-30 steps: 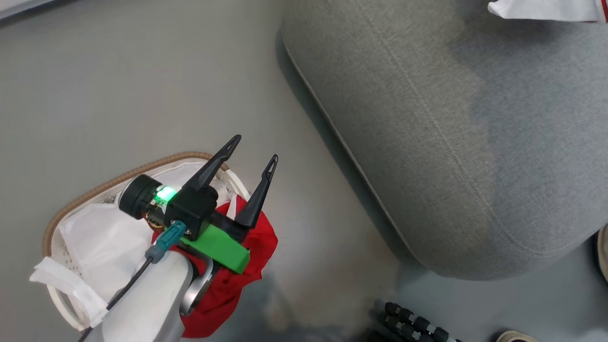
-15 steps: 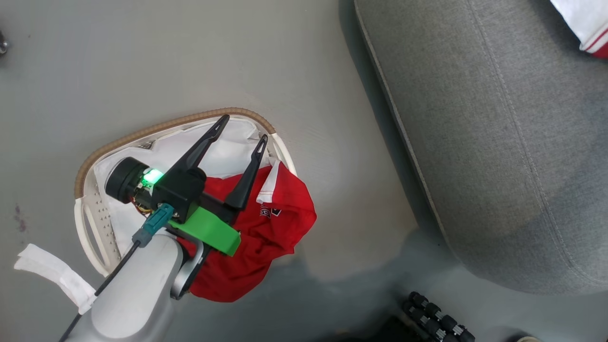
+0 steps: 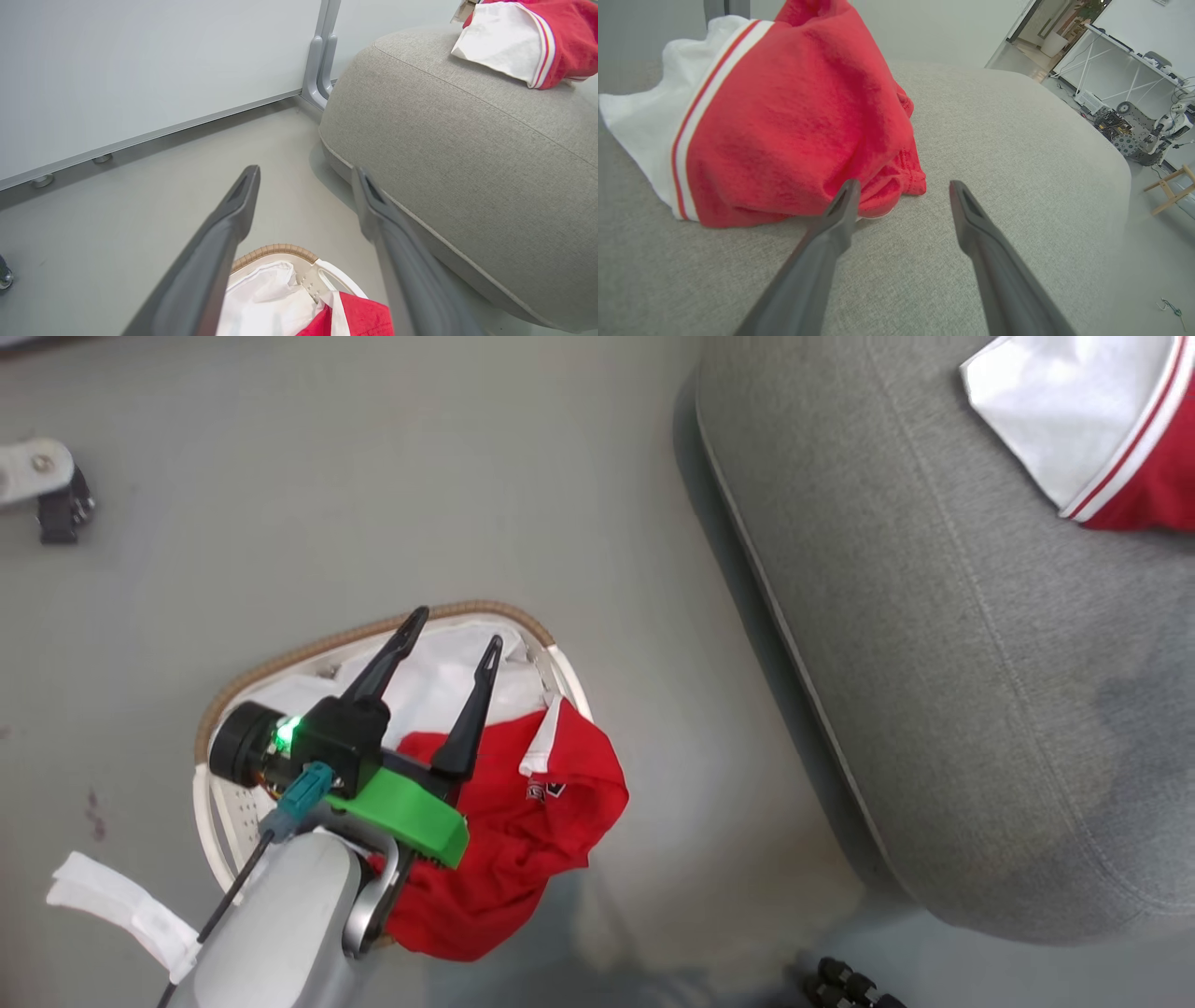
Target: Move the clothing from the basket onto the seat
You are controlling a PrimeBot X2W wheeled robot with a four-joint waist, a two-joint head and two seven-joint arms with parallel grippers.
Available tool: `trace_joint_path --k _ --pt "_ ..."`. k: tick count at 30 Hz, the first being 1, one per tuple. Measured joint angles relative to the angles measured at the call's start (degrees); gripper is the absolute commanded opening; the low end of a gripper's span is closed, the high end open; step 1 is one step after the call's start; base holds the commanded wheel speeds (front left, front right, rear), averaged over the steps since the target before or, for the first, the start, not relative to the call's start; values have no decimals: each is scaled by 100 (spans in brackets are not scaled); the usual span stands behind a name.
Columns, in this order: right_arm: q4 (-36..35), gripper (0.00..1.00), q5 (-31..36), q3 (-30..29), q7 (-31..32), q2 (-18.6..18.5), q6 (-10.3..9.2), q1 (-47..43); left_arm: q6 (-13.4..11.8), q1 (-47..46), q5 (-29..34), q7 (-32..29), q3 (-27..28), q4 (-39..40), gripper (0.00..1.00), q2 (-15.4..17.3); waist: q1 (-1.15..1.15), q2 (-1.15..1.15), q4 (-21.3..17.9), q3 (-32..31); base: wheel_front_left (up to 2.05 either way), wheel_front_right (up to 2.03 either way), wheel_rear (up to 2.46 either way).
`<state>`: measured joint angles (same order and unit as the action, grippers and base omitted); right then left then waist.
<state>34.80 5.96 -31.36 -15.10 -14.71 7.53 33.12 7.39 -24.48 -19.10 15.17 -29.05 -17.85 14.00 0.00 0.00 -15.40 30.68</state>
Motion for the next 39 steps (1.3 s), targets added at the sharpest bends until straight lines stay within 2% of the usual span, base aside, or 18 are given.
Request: trace_joint_path --k 7,11,18,27,39 --pt "-781 100 -380 477 1 175 -1 -573 0 443 118 0 482 -122 100 -260 0 0 40 -610 0 0 0" --pt "-1262 100 -503 999 0 327 -1 -857 0 696 202 1 810 -133 100 -417 -1 0 136 -934 0 0 0" --pt "-1647 100 -797 1947 0 539 -1 -1029 0 1084 502 0 1583 -141 100 -669 -1 0 484 -1344 0 0 0" --pt "-1623 100 -948 2804 1 812 0 -1203 0 1399 733 1 2280 -250 100 -931 -1 -1 1102 -1714 0 0 0" --pt "-1229 100 -1057 3037 1 1042 -1 -1683 0 1860 854 1 2720 -315 100 -1068 -1 0 1505 -2332 0 0 0"
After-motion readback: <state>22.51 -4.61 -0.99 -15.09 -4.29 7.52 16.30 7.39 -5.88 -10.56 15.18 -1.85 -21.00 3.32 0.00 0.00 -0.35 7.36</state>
